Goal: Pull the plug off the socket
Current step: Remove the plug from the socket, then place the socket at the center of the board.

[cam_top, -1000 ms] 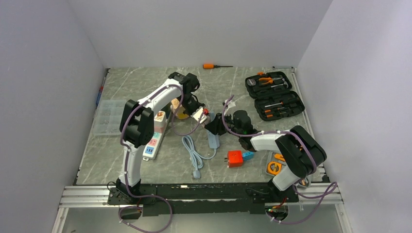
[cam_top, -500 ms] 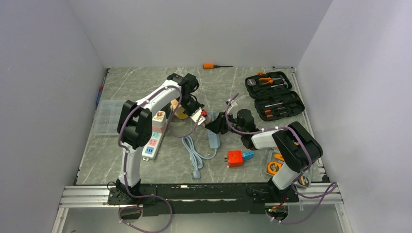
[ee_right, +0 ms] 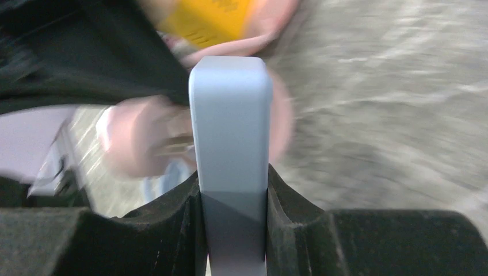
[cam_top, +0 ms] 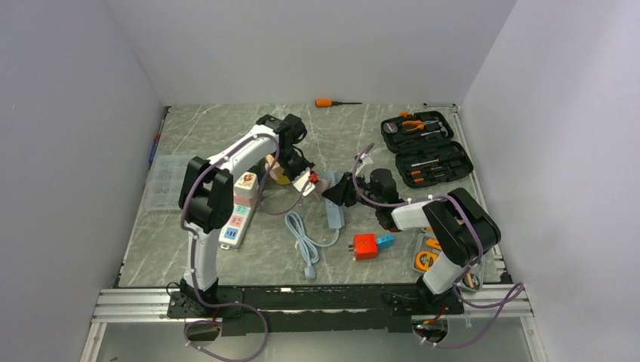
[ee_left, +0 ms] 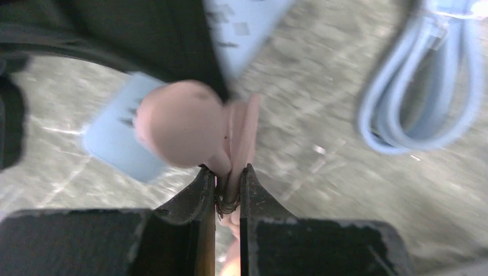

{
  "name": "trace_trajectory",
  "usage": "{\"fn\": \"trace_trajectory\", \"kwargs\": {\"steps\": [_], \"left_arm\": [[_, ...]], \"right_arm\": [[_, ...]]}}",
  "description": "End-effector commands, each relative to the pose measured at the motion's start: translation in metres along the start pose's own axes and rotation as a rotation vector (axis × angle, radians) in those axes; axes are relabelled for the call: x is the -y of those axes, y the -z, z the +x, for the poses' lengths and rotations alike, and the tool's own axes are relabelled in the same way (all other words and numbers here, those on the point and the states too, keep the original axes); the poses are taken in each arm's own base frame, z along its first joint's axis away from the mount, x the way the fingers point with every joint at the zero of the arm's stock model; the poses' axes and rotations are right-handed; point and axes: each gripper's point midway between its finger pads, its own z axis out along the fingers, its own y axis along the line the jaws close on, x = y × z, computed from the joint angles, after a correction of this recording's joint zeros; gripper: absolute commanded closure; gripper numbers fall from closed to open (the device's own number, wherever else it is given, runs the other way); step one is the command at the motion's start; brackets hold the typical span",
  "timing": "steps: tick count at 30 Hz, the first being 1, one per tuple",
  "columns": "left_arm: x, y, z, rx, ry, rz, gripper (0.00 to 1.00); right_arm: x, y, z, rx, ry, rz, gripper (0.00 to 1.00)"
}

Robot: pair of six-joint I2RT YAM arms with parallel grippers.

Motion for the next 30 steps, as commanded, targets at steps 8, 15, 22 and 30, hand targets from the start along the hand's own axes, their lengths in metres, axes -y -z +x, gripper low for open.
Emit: {"fn": "trace_trajectory", "kwargs": {"steps": [8,15,22,30], "left_arm": [[0.069,0.05,-0.013,-0.034,0.287,0.159,0.25],[0.037,0.052,-0.004,-0.073,0.246,0.0,0.28],[-0.015,0.083,0.004,-0.154,0.322,-0.22,0.07],[-0.002,0.116,-0.022,-0.21,0.464,-0.287,0.01]], "right_arm": [[0.054,0.019,-0.059,0.201,0.046,0.332,1.0],[0.059,0.008,-0.07,0.195,0.011,0.36,1.0],[0.084,0.018,-0.128,0.29,0.019,0.49,1.0],[0.127,0.011,-0.201,0.343,0.044,0.681,1.0]]}}
